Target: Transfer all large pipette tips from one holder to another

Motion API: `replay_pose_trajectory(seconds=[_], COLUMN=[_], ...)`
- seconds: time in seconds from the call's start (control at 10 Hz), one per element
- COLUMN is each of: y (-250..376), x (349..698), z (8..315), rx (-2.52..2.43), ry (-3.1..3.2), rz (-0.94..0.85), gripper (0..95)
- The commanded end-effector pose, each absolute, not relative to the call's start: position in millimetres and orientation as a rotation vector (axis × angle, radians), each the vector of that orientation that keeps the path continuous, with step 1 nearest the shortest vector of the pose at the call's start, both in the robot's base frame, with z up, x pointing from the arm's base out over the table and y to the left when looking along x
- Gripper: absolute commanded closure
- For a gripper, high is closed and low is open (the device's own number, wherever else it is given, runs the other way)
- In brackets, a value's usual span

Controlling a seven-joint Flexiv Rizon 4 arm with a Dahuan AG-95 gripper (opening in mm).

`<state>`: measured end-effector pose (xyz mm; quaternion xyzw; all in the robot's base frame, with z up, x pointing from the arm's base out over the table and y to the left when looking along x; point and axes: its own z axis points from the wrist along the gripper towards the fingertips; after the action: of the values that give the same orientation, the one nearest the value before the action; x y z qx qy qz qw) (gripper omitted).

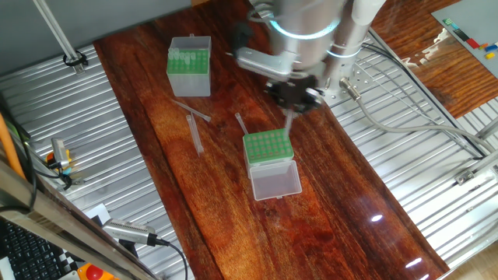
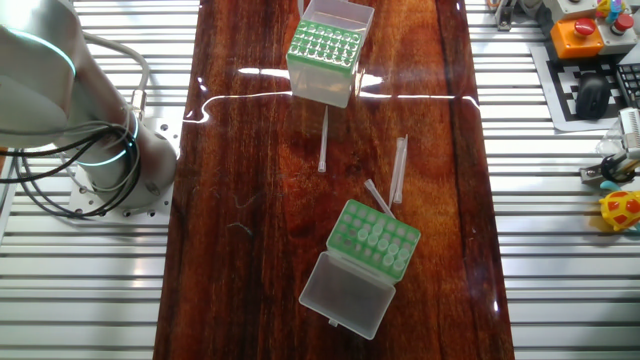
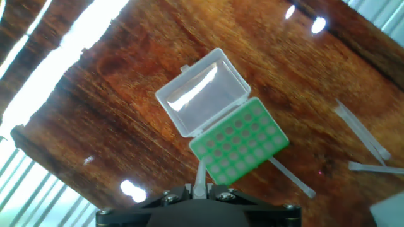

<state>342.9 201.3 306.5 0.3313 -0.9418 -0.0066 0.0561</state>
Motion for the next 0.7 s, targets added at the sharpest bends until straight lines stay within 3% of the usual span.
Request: replay_pose_trajectory(seconds=[0.1, 0.7], y=[106, 138], x=[384, 386], z=[313, 305], rx=[1.256, 1.023], ry=[-2.808, -2.876], rz=[-0.057, 0.017], gripper=[95.0, 95.0])
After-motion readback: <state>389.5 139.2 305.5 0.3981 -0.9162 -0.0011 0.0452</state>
